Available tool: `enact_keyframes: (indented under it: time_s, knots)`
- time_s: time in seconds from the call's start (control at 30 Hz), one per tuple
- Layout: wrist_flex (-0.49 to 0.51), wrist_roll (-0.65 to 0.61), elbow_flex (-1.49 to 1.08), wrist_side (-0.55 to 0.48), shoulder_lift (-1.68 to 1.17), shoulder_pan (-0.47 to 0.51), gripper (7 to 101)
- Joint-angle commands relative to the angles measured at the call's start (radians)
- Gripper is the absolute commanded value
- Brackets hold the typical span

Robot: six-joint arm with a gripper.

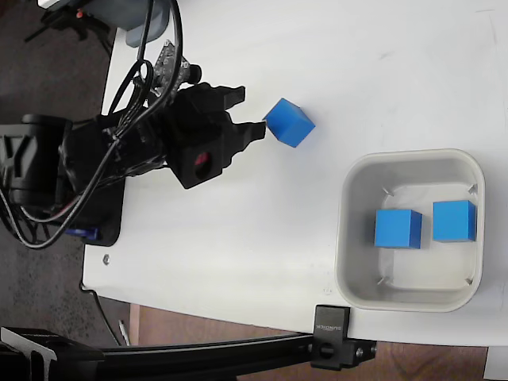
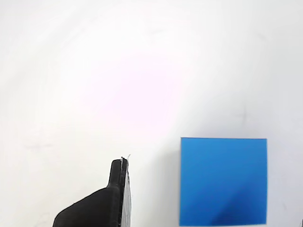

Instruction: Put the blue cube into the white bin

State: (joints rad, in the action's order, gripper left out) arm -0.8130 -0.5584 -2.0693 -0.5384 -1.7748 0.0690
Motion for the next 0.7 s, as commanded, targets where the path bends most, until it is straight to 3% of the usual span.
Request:
enact_keyframes:
  time_s: [0.03,0.7]
  knots:
    - [0.051,-0.002,0.063,-0.043,0.008,0.009,100.0]
    - [0.178,0.011,0.031,-0.069,0.101,0.015,100.0]
